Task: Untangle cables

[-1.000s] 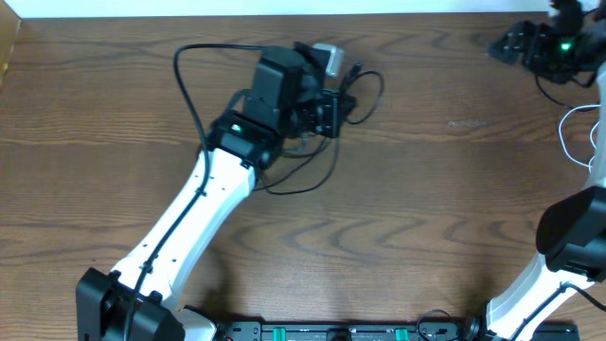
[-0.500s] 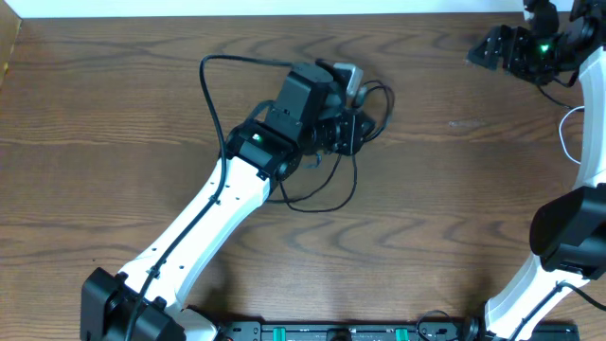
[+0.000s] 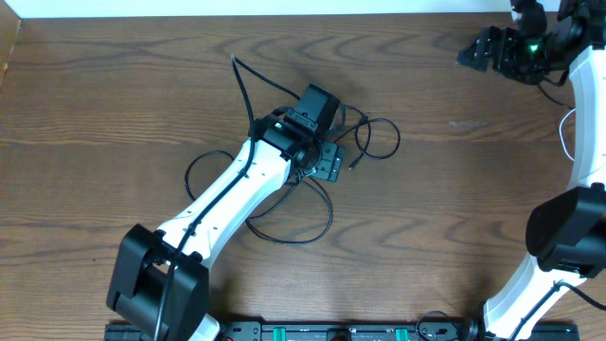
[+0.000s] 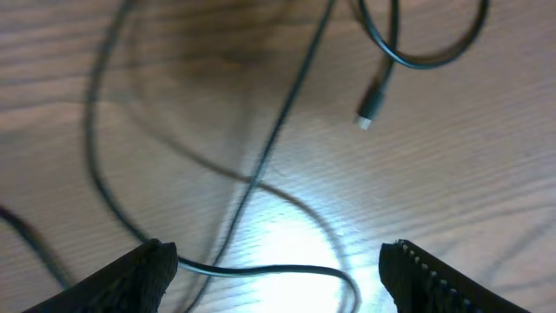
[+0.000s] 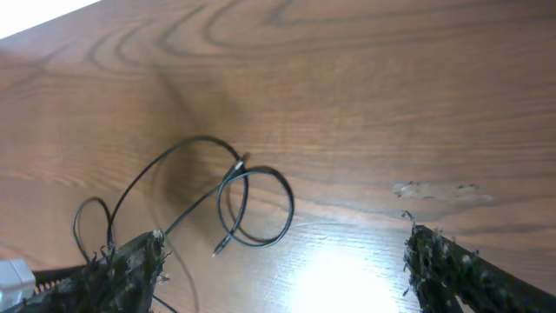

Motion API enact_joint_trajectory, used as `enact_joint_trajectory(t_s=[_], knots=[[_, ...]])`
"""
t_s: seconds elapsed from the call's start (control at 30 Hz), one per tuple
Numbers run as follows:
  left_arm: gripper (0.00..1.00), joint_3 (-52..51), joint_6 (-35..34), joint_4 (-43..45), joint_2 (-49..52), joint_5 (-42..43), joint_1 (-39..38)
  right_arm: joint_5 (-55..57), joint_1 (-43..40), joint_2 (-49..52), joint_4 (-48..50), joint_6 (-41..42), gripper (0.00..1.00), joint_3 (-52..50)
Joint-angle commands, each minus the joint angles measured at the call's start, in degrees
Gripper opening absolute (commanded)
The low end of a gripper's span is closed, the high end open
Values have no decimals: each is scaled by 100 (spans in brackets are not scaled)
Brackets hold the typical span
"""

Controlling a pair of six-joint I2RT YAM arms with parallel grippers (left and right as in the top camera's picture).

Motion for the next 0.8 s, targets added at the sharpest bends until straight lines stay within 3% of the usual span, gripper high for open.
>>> enact_joint_trajectory(t_s=[0.0,0.23,0.43,0.77], knots=[[80,310,87,-96,-334,-444,229,-33,343,-164,-79,-87,87,39],[82,577,-505,-350,-1504,-417,1196,595,1167,-114,-57,367,84,-232],[86,577,-505,-468,-2411,-417,2267,595,2133,-111,374,540,83,-844],[87,570,-503,-953,-2514,-407,3246,688,3738,-83,1322,977,85,-1961]])
